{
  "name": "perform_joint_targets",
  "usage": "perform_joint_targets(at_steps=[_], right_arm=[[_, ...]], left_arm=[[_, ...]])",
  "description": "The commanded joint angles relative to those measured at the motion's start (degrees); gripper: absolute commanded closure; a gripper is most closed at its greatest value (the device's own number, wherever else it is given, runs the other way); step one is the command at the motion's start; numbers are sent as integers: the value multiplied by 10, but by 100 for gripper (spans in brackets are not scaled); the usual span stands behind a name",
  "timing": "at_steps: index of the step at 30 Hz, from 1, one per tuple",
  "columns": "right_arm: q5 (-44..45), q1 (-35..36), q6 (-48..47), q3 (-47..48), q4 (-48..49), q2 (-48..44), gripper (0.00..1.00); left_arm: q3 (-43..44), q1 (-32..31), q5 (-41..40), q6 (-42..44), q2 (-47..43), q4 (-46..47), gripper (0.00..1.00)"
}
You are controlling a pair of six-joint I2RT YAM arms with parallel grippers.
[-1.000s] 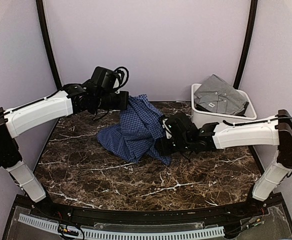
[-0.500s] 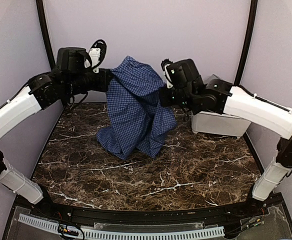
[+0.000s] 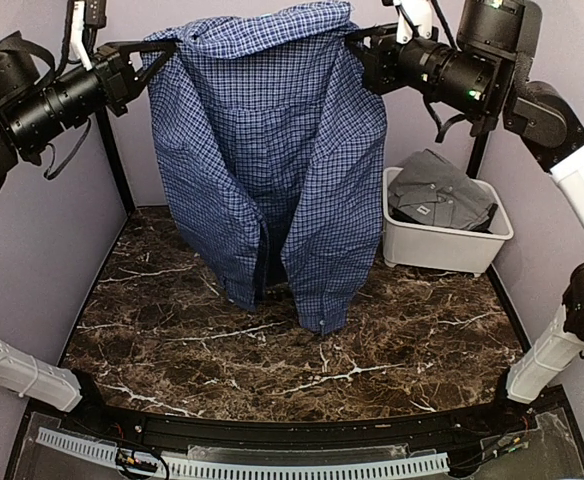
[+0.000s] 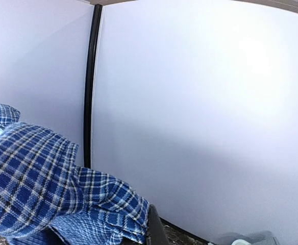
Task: Fold and stack the long sleeve shirts
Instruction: Flatten out the crumpled shirt at the center of the board.
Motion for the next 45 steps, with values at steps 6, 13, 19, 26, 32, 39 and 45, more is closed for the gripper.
perform_joint_targets(at_steps=[6,13,19,26,32,39,45], right_arm=[[-130,-153,77,65,-62,93,100],[-221,-264,179,-80,-55,241,100],[-200,-285,195,-5,-90,385,85],[-180,-269,207,-33,-104,359,31],[-211,-224,238,-261,-8,210,30],[-237,-148,263,-393,39,150,34],[-245,-99,275,-460,61,148,35]], left_arm=[[128,46,-131,-44,115,-45,100],[11,212,42,-202,283,-78,100],[7,248,72,-246,437,-39,81],[41,255,63,-273,456,-111,19],[-255,255,73,-317,277,-51,19],[-518,201,67,-385,98,-44,26],[-607,130,25,-474,-2,-123,30]])
